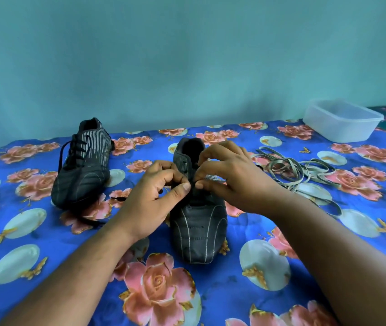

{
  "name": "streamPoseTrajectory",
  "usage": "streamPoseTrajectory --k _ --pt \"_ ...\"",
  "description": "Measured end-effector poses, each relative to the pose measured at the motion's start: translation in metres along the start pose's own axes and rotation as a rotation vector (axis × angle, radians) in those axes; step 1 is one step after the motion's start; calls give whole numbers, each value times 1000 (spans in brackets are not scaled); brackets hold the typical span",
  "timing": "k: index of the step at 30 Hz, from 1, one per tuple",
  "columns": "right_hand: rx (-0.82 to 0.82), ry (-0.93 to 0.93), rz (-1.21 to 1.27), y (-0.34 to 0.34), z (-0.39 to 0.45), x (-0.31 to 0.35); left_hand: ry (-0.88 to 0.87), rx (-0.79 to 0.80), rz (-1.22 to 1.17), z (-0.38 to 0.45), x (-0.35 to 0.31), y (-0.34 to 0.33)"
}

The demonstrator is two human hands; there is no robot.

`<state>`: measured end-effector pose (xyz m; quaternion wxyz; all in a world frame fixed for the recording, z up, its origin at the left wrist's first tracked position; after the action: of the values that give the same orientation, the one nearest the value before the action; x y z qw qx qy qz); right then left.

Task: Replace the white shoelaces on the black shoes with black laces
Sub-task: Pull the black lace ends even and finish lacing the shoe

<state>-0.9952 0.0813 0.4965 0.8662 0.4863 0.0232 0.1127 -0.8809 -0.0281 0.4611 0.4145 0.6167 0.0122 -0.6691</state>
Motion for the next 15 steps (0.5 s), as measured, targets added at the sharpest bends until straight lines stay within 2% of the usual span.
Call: streamPoseTrajectory --k 10,13,15 --pt "8 71 178 -1 2 6 -54 -58 83 0 -5 0" --pt "-36 105 224 4 1 1 -29 -53 15 -1 -7 2" --pt "-42 39 209 5 -6 -21 -1 -34 -53 -1 -6 3"
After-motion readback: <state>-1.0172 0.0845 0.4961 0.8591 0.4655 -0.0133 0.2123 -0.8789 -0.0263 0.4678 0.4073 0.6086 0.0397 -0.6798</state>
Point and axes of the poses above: each hand's wrist, its own z-axis towards the middle knuckle, its own y-axis out of the back of the hand, x = y × z, the point moved 8 cm from there along z, towards the middle knuckle, and after that the axes turned 12 degrees about y, right-handed, at the moved point
